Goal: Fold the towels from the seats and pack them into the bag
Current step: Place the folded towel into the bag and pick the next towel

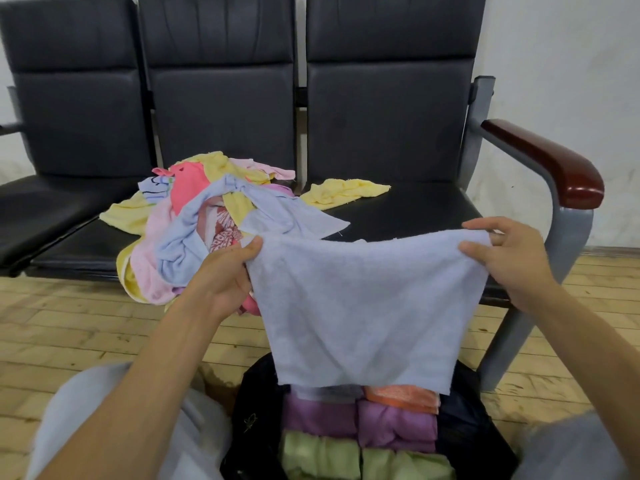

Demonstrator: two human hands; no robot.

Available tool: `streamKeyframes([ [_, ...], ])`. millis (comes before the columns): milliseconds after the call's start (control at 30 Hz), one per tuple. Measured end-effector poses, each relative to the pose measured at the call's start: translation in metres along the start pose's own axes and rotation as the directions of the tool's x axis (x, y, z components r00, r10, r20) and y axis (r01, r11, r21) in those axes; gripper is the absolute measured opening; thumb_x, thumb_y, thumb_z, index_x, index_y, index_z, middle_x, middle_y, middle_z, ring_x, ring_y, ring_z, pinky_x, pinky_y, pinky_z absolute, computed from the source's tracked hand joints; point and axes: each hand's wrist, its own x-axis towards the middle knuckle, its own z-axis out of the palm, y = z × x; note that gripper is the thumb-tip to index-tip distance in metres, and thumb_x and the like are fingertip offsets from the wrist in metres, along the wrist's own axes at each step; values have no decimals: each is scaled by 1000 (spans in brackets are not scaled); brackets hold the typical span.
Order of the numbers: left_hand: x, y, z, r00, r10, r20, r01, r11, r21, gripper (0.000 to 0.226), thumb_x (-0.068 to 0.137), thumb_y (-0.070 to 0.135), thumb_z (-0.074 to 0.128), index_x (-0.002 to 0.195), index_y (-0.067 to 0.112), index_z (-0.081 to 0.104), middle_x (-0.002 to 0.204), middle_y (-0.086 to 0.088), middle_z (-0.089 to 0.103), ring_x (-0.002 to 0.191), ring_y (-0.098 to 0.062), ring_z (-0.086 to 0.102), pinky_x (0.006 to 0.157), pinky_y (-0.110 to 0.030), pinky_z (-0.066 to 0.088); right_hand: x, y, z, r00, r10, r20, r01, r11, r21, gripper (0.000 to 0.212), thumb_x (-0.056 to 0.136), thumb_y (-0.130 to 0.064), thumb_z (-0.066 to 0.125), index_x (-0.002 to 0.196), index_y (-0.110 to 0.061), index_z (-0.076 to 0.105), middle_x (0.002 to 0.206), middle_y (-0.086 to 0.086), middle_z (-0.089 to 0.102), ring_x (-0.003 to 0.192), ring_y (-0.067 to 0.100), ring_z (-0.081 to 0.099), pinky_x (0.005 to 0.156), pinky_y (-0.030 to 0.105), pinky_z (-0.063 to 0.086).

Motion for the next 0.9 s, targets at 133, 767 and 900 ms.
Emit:
streamKeyframes([
  [133, 0, -1, -3, 992, 102, -72, -83, 968, 236, 21, 97, 12, 55, 100, -6, 66, 103, -18, 70, 92, -28, 66, 84, -37, 54, 2, 8, 3, 980, -196, 18, 187, 902, -390, 16, 97, -17, 57, 110, -13, 65, 105, 11, 64, 94, 22, 54, 87, 34, 43],
  [767, 11, -18, -17, 955, 282, -92, -182, 802, 569, 12, 92, 20, 65, 86, 9, 65, 88, -17, 65, 74, -25, 60, 72, -39, 49, 0, 20, -2, 933, 299, 200, -356, 846, 397, 17, 87, -9, 69, 104, -12, 70, 102, -2, 65, 95, 13, 60, 72, 25, 49],
  [900, 15, -18, -17, 947, 270, -175, -146, 844, 516, 25, 87, 24, 72, 106, 16, 60, 114, -11, 60, 99, -22, 57, 87, -41, 49, 1, 20, 0, 962, 229, 146, -264, 915, 304, 24, 83, -4, 72, 105, -13, 71, 101, -2, 64, 92, 14, 61, 69, 23, 51],
])
